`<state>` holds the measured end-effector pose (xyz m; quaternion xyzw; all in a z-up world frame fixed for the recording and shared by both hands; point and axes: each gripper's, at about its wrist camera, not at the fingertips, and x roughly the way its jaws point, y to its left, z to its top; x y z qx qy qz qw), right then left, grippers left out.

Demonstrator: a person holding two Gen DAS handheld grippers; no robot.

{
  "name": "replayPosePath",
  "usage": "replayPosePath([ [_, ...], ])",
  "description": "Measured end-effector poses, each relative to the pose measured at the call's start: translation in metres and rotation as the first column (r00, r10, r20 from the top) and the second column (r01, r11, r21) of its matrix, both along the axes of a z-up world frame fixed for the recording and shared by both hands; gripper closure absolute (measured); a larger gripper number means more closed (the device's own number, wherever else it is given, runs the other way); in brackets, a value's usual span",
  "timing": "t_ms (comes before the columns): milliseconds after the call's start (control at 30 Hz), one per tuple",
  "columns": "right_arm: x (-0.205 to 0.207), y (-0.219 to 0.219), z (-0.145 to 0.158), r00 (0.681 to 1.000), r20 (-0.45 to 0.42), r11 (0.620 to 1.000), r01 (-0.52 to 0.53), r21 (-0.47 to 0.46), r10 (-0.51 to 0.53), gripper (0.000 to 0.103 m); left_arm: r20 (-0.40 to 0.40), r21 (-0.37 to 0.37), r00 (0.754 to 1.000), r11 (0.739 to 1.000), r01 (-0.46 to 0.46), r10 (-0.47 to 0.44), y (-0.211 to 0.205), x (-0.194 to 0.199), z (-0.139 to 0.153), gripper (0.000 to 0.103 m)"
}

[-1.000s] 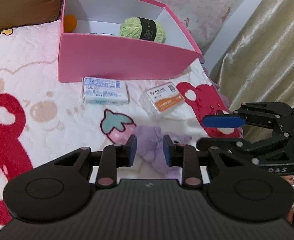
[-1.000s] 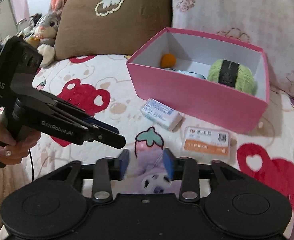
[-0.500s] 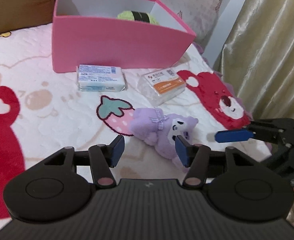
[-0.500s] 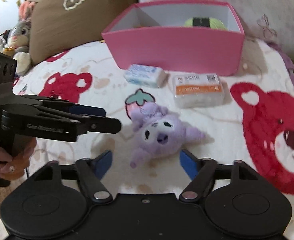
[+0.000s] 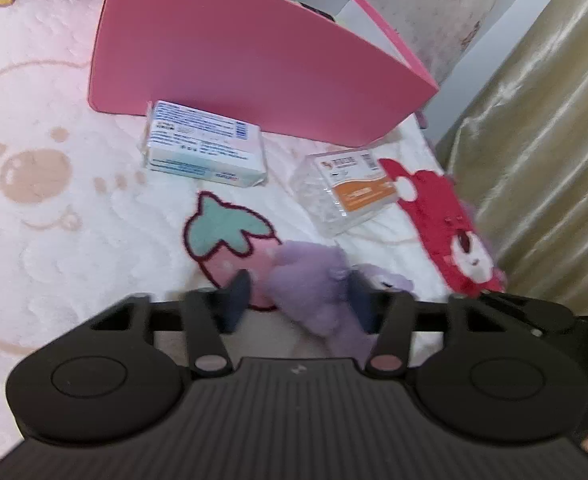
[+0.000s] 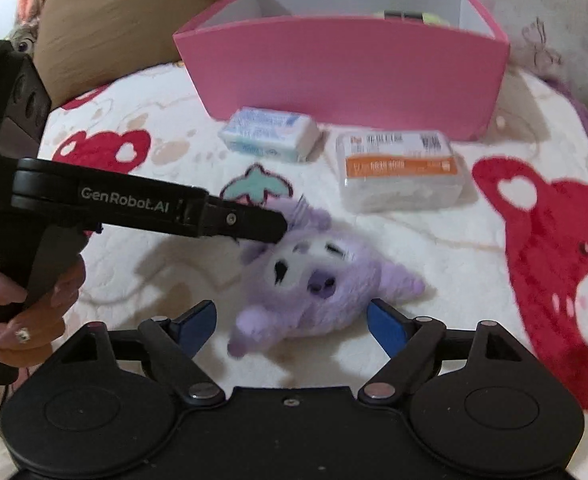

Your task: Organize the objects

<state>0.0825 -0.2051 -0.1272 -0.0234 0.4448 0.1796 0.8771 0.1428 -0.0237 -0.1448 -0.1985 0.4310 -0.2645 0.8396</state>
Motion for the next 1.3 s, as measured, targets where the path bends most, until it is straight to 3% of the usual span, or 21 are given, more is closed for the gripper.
replayPosePath([
  [100,-0.001,0.0,0.005,0.999,0.036,0.997,-0.026,-0.076,0.028,0.04,0.004,-0.006,1.0,1.0,0.017,-0.017,0.001,-0.002,0.004,0.073],
  [200,-0.005,-0.004,0.006,0.996,0.058,0.981,-0.063,-0.184,0.075,0.047,-0.028,-0.048,0.998,0.998,0.051,-0.052,-0.002,-0.005,0.009,0.08],
  [300,-0.007,-0.01,0.007,0.994,0.064,0.958,-0.071,-0.278,0.092,0.049,-0.132,-0.06,0.988,0.996,0.068,-0.076,-0.016,-0.005,0.012,0.083],
  [400,-0.006,-0.02,0.01,0.995,0.056,0.964,-0.06,-0.26,0.077,0.044,-0.114,0.033,0.991,0.997,0.069,-0.064,-0.031,-0.01,0.016,0.082],
  [500,-0.005,-0.026,0.01,0.997,0.036,0.974,-0.057,-0.22,0.066,0.044,-0.134,0.011,0.99,0.999,0.047,-0.045,-0.031,-0.011,0.012,0.078],
  [633,0.001,-0.031,0.009,0.999,-0.028,0.996,-0.049,-0.068,0.047,0.041,-0.126,-0.008,0.992,1.0,0.023,-0.024,-0.023,-0.009,0.013,0.06],
  [700,0.005,-0.034,0.006,0.999,-0.049,1.0,-0.015,-0.003,0.015,0.035,-0.124,-0.004,0.992,1.0,0.013,-0.013,-0.02,-0.009,0.016,0.06],
  [767,0.009,-0.037,0.004,0.997,-0.067,0.999,0.035,0.038,-0.032,0.034,-0.123,-0.001,0.992,1.0,0.0,-0.001,-0.018,-0.008,0.017,0.055],
  [833,0.011,-0.042,0.002,0.994,-0.082,0.994,0.078,0.072,-0.072,0.034,-0.114,0.021,0.993,0.999,-0.033,0.035,-0.016,-0.009,0.015,0.044],
  [900,0.014,-0.048,-0.001,0.989,-0.095,0.987,0.124,0.105,-0.115,0.034,-0.092,0.053,0.994,0.997,-0.049,0.054,-0.016,-0.007,0.012,0.044],
  [1033,0.019,-0.049,-0.007,0.985,-0.093,0.984,0.151,0.089,-0.143,0.036,-0.092,0.02,0.994,0.998,-0.056,0.058,-0.016,0.001,0.001,0.049],
  [1100,0.015,-0.043,-0.006,0.99,-0.069,0.989,0.126,0.077,-0.121,0.049,-0.083,0.026,0.994,0.997,-0.072,0.074,-0.018,0.002,-0.003,0.052],
  [1133,0.014,-0.039,-0.007,0.992,-0.059,0.991,0.117,0.061,-0.113,0.049,-0.072,0.029,0.994,0.997,-0.074,0.076,-0.02,0.001,-0.004,0.053],
  [1167,0.013,-0.036,-0.007,0.993,-0.049,0.993,0.111,0.041,-0.109,0.049,-0.066,0.031,0.995,0.997,-0.075,0.077,-0.022,0.0,-0.004,0.056],
  [1233,0.014,-0.031,-0.008,0.995,-0.038,0.995,0.096,0.0,-0.096,0.05,-0.075,0.001,0.996,0.999,-0.047,0.047,-0.025,0.0,-0.005,0.074],
  [1300,0.016,-0.029,-0.01,0.995,-0.037,0.995,0.097,-0.018,-0.097,0.05,-0.078,0.012,0.996,0.999,-0.047,0.048,-0.03,-0.001,-0.005,0.074],
])
